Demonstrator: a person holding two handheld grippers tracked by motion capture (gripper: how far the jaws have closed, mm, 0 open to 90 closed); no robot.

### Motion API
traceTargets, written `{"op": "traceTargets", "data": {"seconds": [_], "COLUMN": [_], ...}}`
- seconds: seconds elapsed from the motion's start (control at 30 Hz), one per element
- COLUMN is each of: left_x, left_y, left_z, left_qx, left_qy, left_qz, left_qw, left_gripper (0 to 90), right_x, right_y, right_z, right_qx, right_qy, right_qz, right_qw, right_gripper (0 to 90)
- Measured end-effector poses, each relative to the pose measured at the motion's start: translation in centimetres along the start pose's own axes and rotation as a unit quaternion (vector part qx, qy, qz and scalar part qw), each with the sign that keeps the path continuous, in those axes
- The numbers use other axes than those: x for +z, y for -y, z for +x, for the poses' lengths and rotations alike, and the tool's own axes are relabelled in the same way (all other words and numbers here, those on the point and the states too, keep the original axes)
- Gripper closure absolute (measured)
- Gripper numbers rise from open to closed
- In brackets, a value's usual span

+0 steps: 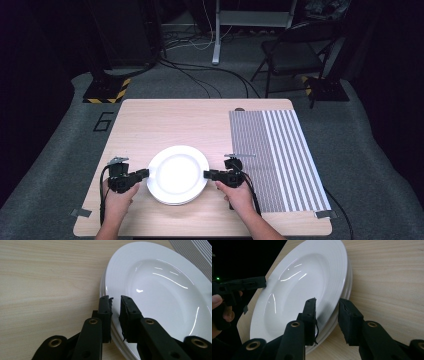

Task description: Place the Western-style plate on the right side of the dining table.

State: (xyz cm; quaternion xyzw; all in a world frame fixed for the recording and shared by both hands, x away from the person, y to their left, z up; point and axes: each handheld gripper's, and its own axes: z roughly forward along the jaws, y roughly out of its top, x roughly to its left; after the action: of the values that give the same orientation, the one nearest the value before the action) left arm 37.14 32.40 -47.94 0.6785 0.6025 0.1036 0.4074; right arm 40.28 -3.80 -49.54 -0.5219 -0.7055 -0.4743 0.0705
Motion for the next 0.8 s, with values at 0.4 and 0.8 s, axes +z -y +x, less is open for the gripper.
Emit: {"op": "traceTargets", "data": {"seconds": [0.4, 0.8], "left_x": [0.07, 0.09], "left_y": [0.07, 0.09], "left_z": [0.11, 0.09], "left_qx": [-0.004, -0.003], "left_qy": [0.001, 0.003], "left_qz": [0.002, 0.000], "left_qw": [1.0000, 1.0000], "left_gripper": [82.3, 81.9], "right_x": [-0.44, -0.18], "right_y": [-0.26, 0.00], "right_z": [0.33, 0.10], "right_qx": [0.024, 0.039], "right_qy": [-0.018, -0.023], "right_qz": [0.001, 0.002], "right_qw": [0.9995, 0.9990], "right_gripper": [68.2, 69.3]}}
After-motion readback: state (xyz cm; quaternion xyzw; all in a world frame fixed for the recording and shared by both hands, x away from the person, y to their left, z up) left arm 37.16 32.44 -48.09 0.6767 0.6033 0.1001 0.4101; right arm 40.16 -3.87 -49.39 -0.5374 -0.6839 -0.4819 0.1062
